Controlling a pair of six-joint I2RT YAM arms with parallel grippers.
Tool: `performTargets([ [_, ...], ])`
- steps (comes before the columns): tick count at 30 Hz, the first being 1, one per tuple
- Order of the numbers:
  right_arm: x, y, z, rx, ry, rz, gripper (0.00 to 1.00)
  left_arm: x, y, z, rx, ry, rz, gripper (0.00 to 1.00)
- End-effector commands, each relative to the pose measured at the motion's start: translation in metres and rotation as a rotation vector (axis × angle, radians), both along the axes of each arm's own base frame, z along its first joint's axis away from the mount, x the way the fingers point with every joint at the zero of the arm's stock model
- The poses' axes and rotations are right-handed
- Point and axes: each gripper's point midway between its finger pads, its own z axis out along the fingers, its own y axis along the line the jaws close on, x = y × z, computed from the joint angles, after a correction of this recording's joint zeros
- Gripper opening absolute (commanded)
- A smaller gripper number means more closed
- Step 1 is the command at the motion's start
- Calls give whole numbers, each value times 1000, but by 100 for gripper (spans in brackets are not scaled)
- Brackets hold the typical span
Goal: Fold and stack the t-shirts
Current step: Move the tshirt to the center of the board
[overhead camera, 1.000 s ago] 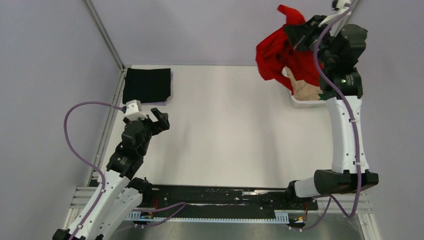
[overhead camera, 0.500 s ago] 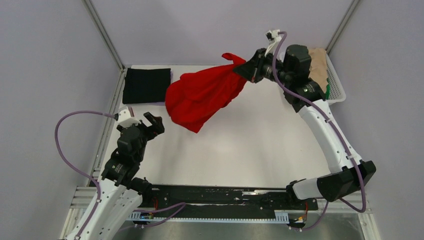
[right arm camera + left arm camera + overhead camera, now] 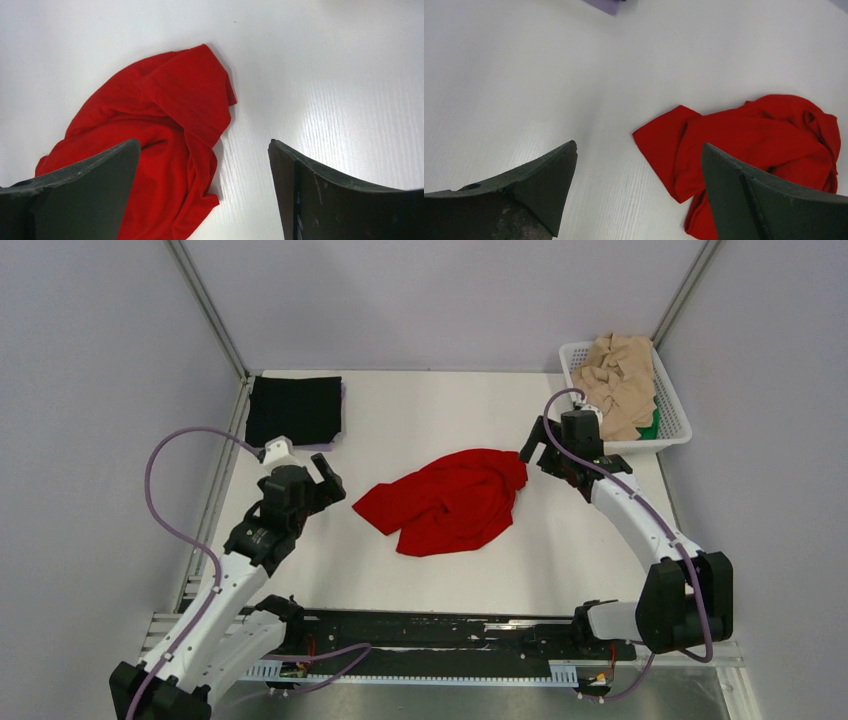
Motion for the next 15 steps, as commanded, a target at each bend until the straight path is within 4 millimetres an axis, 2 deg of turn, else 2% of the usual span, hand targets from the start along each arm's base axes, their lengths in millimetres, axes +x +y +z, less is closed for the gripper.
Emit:
performTargets([
  [1,18,8,46,-1,-160,58,100,5,-31,-14,-67,101,-108,100],
  [2,18,13,46,10,-170,88,100,6,-43,-18,-92,119,-162,100],
  [3,20,17,46,17,-179,110,100,7,-49,-31,-97,160,-188,100],
  [4,21,22,46,29,-188,131,100,9,-63,-33,-127,162,-250,100],
  [5,23,26,46,40,-200,155,100,10,-69,-46,-130,201,-278,100],
  [6,25,31,47,42,-215,183,100,13,-83,-45,-164,196,-340,100],
  [8,29,42,44,29,-224,236,100,18,-100,-56,-186,232,-417,100],
  [11,37,52,32,-34,-199,267,100,31,-115,-74,-194,279,-470,100],
  [12,40,51,26,-62,-189,260,100,33,-119,-74,-202,282,-488,99],
  [15,48,50,9,-124,-148,249,100,44,-127,-95,-206,330,-501,95],
])
